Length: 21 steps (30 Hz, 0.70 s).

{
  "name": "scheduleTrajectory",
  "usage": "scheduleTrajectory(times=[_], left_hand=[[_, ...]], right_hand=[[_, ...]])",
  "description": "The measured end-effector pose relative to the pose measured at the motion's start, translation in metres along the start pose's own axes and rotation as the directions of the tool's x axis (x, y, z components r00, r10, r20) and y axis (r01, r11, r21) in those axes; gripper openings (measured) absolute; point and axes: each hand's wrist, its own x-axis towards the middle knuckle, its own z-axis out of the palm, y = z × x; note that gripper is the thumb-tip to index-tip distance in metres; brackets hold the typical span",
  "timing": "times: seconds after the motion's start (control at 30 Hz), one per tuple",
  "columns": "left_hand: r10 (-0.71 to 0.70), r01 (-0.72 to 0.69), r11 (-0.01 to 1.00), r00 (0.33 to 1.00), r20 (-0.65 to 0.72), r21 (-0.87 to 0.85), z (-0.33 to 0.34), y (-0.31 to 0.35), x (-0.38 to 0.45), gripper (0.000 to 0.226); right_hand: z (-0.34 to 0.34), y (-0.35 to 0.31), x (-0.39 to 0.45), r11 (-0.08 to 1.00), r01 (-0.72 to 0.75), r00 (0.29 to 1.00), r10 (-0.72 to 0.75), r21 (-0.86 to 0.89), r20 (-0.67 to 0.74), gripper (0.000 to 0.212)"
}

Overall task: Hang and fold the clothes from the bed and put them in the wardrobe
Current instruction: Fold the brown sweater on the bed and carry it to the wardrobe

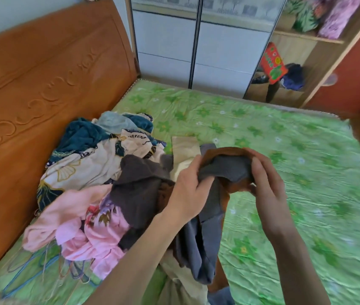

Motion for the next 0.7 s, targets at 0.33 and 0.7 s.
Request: scheduleTrajectory(times=[0.33,0.7], left_hand=[[-0.025,-0.028,0.970,0.977,-0.212,-0.242,0.134,0.148,-0.007,0.032],[-0.086,0.010,0.799,0.992,-0.097,-0.601,0.176,0.238,0.012,0.037]], right_hand=[[-0.154,0.015,-0.025,0.994,-0.106,0.973,0.101,0.012,0.206,0.035],[-0.252,-0.004,0.014,0.979,0.104,0.767,0.034,-0.178,0.640,0.031]])
